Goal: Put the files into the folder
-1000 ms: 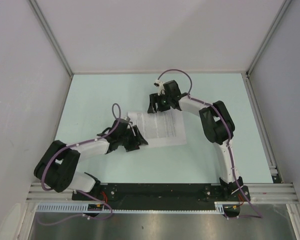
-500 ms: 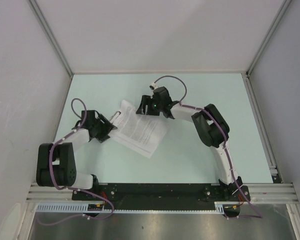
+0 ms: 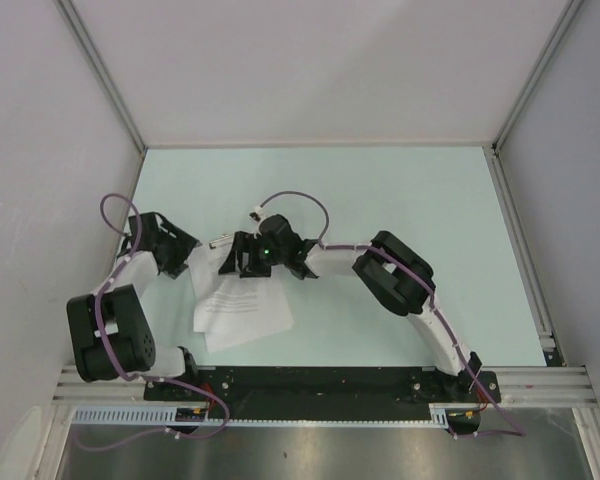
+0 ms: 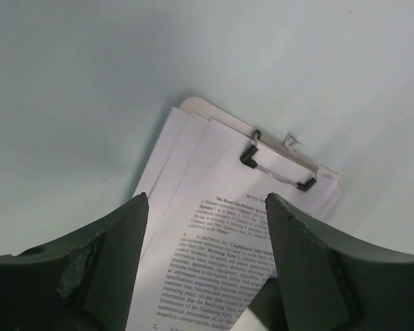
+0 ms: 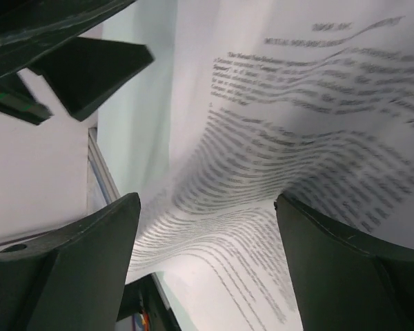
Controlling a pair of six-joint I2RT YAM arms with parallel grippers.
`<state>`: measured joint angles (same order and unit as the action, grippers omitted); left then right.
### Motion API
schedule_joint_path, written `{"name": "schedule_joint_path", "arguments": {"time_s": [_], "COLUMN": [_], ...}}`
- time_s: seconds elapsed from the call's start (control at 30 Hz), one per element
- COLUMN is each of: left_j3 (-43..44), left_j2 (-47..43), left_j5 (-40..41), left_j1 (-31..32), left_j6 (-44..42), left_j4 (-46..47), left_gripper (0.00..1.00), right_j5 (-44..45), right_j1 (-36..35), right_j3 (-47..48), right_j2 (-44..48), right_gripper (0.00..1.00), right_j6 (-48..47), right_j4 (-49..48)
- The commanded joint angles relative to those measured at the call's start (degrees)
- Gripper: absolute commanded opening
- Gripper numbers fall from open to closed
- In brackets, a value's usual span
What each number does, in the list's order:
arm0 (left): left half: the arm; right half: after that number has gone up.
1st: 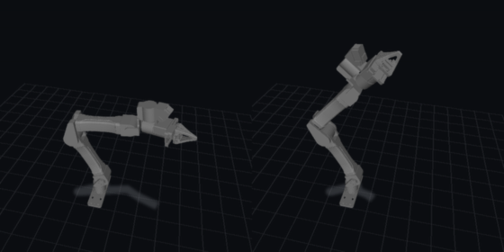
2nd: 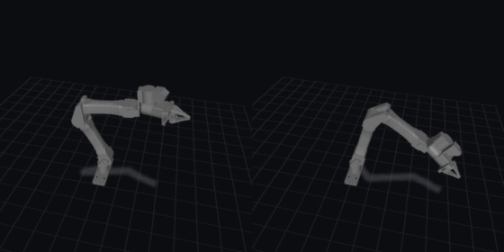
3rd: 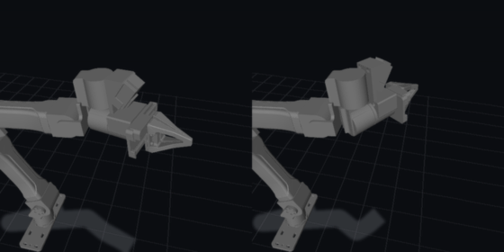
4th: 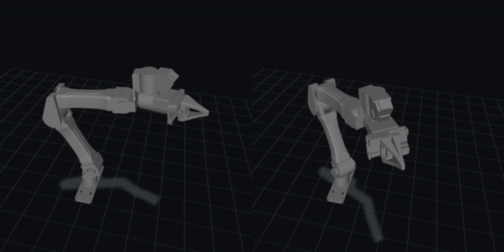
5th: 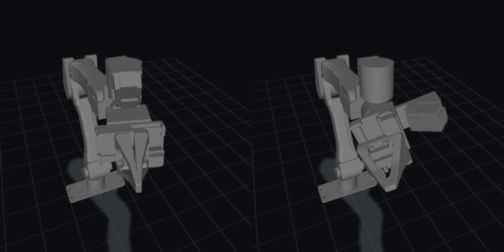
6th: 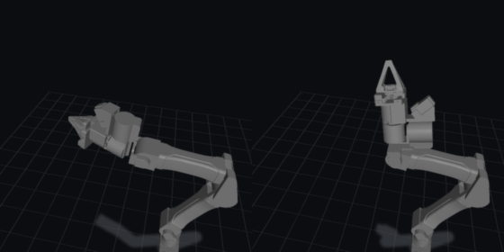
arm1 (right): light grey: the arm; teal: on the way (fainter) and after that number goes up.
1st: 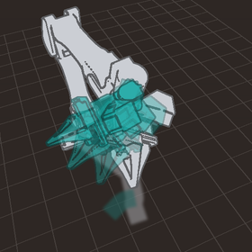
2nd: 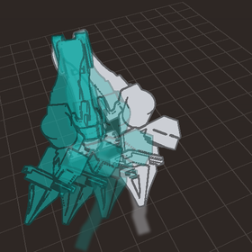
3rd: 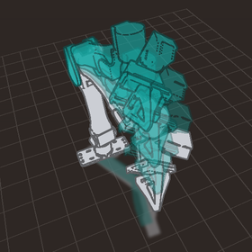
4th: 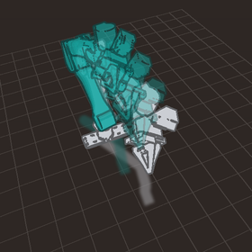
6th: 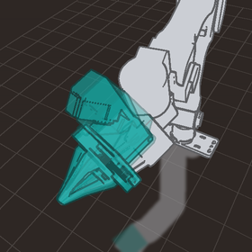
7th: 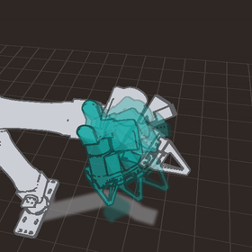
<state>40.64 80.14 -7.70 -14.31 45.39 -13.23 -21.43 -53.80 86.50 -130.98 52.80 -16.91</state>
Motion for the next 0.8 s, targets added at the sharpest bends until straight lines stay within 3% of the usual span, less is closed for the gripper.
{"name": "schedule_joint_path", "arguments": {"time_s": [0.0, 0.13, 0.2, 0.37, 0.43, 0.6, 0.77], "left_j3": [1.4, 0.8, 1.0, 2.1, 4.0, 15.9, 31.8], "left_j2": [-7.4, -12.4, -13.8, -20.0, -22.7, -32.9, -34.7], "left_j5": [-0.6, -4.4, -10.2, -25.7, -28.1, -27.8, -31.0], "left_j1": [0.1, 0.3, 0.7, 1.8, 3.2, 11.7, 13.5], "left_j6": [-4.7, -9.3, -12.0, -16.3, -18.2, -18.5, -16.4], "left_j4": [-1.8, -4.4, -6.1, -8.9, -11.4, -13.7, -13.6], "left_gripper": [0.75, 0.76, 0.76, 0.78, 0.80, 0.88, 0.93], "right_j5": [0.3, 0.7, 2.7, 17.3, 20.9, 28.6, 30.6], "right_j1": [6.4, 9.0, 8.6, 6.0, 5.8, 5.8, 11.0], "right_j3": [-1.1, -1.0, -1.2, -3.9, -6.9, -9.1, -9.2], "right_j2": [5.2, 9.9, 12.8, 22.2, 26.4, 44.0, 60.6], "right_gripper": [0.87, 0.88, 0.89, 0.90, 0.92, 1.00, 1.00], "right_j6": [-11.1, -23.7, -27.2, -34.9, -34.6, -33.1, -33.5], "right_j4": [10.2, 22.5, 29.4, 40.8, 43.0, 50.7, 55.0]}}
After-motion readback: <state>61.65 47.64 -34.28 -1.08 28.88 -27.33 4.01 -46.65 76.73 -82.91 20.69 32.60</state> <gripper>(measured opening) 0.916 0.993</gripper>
